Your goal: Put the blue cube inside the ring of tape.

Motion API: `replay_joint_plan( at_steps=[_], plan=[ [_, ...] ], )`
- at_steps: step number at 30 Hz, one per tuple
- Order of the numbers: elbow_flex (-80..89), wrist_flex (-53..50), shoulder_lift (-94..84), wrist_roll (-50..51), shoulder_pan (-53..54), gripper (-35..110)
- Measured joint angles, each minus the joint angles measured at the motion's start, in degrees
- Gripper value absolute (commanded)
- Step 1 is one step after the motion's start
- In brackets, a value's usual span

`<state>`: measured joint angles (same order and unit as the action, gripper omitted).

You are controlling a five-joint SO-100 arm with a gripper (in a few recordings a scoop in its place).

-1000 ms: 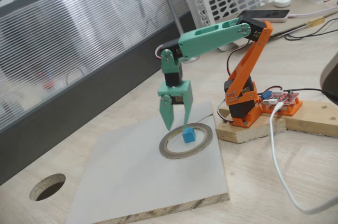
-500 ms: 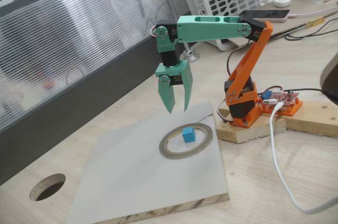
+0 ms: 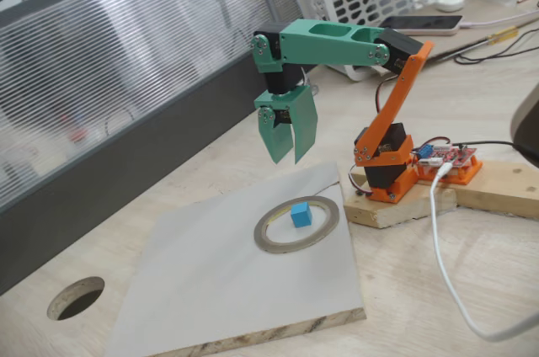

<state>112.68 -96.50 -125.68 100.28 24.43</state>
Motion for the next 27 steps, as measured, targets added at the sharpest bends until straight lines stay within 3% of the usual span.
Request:
replay_joint_plan(
  at_steps=[3, 9, 16, 27],
  plan=[
    [0.00, 0.00, 0.00, 0.00, -0.26, 22],
    [0.00, 0.00, 0.00, 0.00, 0.26, -2],
    [0.00, -0.62, -0.18, 0.00, 0.35, -1],
    [0.00, -14.50, -0.18, 0.00, 0.44, -1]
  ],
)
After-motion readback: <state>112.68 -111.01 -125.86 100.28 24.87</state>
